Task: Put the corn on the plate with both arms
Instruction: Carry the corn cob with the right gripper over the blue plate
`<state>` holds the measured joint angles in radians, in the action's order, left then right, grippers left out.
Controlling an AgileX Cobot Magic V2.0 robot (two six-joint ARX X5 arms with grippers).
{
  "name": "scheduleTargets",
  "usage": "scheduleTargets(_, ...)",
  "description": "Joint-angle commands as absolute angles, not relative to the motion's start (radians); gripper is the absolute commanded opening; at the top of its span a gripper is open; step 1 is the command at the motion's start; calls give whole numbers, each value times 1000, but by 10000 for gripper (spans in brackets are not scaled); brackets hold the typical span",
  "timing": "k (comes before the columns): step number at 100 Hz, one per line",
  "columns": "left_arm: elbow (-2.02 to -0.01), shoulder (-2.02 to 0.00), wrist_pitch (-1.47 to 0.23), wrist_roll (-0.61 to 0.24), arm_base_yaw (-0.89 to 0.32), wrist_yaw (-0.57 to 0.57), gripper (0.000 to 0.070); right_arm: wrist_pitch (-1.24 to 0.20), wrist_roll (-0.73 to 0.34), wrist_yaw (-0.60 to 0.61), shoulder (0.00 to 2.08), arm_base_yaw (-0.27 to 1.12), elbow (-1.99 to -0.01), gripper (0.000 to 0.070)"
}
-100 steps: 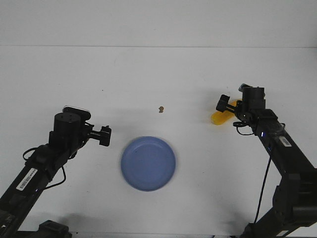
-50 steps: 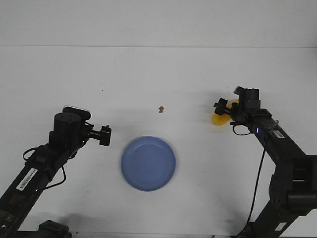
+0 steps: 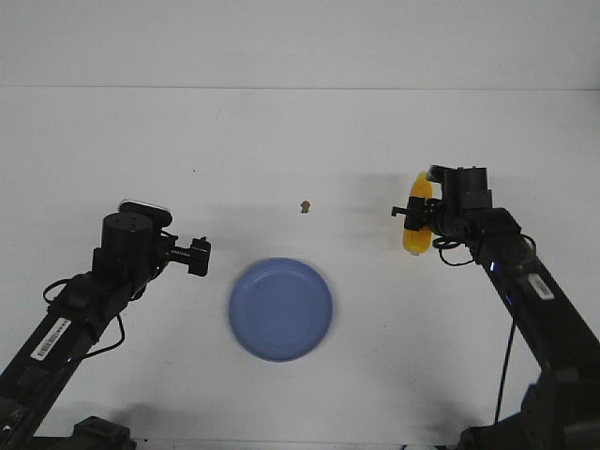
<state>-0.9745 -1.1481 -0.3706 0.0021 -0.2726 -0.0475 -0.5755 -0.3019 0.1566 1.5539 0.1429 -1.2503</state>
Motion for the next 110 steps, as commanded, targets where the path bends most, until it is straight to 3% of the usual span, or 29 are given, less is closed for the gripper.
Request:
scheduleTargets(1,-981,-1155,-366,10,-274,-50,672,-595,-261,169,1525,208,-1270,199)
scheduleTargets(17,-981,-1155,-366,10,-274,-50,672,-620,-262,236,1494,395,-1269,205)
scheduleTargets(55,-981,-1155,-366,10,-274,-50,672,-627,-276,179,1615,727,-1269,234)
scheduleTargets(77,-981,-1155,-366,10,-274,-50,672,-628,-285,179,1691,788,-1269,403)
scheduleTargets(97,-981,-1155,-366,10,-274,-50,672,-620,-292,133,1703,794,-1269,632)
scheduleTargets(110,-981,-1154,-369,10,-274,-50,671,-616,-289,72,1676,781,-1269,647)
